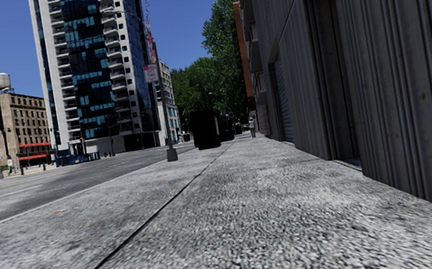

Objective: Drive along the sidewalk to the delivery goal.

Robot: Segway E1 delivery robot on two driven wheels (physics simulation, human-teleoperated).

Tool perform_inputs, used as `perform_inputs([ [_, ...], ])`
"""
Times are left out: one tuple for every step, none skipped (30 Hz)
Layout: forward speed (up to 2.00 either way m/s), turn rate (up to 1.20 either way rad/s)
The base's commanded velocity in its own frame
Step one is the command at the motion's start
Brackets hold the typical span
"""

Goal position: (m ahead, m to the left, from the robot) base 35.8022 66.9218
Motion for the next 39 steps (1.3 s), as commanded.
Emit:
perform_inputs([
  [1.54,0.0],
  [1.57,0.0],
  [1.63,0.0],
  [1.67,0.0],
  [1.71,0.0],
  [1.73,0.0],
  [1.73,0.0],
  [1.75,0.0],
  [1.75,0.0],
  [1.77,0.0],
  [1.79,0.0],
  [1.81,0.0],
  [1.84,0.0],
  [1.9,0.0],
  [1.9,0.0],
  [1.93,0.0],
  [1.97,0.0],
  [2.0,0.0],
  [2.0,0.0],
  [2.0,0.0],
  [2.0,0.0],
  [2.0,0.0],
  [2.0,0.0],
  [2.0,0.0],
  [2.0,0.0],
  [2.0,0.0],
  [2.0,0.0],
  [2.0,0.0],
  [2.0,0.0],
  [2.0,0.0],
  [2.0,0.0],
  [2.0,0.0],
  [2.0,0.0],
  [2.0,0.0],
  [2.0,0.0],
  [2.0,0.0],
  [2.0,0.0],
  [2.0,0.0],
  [2.0,0.0],
])
